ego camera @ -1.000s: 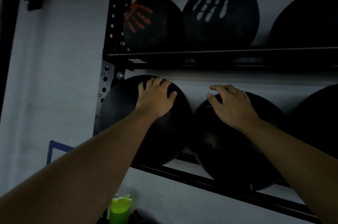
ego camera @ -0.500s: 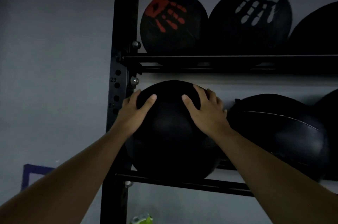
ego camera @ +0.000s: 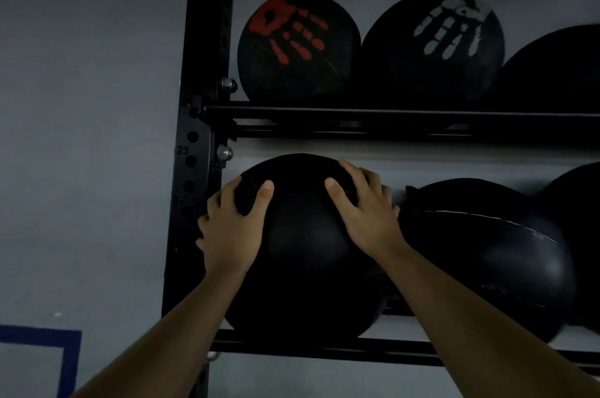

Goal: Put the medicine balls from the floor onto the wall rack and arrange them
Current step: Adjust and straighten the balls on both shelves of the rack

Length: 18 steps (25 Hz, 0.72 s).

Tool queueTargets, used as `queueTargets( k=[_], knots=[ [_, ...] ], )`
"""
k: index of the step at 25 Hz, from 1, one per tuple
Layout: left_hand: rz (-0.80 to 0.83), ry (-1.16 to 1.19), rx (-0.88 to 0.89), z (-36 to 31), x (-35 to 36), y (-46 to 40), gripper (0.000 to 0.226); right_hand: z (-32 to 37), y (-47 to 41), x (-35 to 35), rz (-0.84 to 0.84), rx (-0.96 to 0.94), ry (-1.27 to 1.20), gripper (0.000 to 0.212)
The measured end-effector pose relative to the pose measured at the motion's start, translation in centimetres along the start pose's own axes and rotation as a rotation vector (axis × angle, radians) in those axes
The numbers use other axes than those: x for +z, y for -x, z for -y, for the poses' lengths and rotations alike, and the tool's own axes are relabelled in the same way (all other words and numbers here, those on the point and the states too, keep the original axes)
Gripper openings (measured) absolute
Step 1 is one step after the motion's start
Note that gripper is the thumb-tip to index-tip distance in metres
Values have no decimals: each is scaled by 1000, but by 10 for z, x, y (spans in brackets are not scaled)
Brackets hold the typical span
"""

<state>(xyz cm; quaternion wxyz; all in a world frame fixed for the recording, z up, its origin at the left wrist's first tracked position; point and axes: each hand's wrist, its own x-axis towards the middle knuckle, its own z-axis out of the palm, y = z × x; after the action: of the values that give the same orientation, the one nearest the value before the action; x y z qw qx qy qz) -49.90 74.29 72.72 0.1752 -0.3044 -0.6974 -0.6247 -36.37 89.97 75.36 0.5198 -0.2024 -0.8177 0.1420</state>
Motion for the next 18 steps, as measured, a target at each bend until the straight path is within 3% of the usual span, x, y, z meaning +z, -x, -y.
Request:
queueTargets(
  k=[5,8,12,18],
  knots=[
    [8,16,17,0,-2,1,81,5,2,-8,76,6,36,71],
    [68,-62,61,-7,-10,2,79,7,1,-22,212,6,101,76],
    [57,-218,237,-43,-18,6,53,5,-5,-62,346,-90,184,71],
    [204,-466,515,-173,42,37,33,-47,-6,-184,230,-209,266,47]
  ],
)
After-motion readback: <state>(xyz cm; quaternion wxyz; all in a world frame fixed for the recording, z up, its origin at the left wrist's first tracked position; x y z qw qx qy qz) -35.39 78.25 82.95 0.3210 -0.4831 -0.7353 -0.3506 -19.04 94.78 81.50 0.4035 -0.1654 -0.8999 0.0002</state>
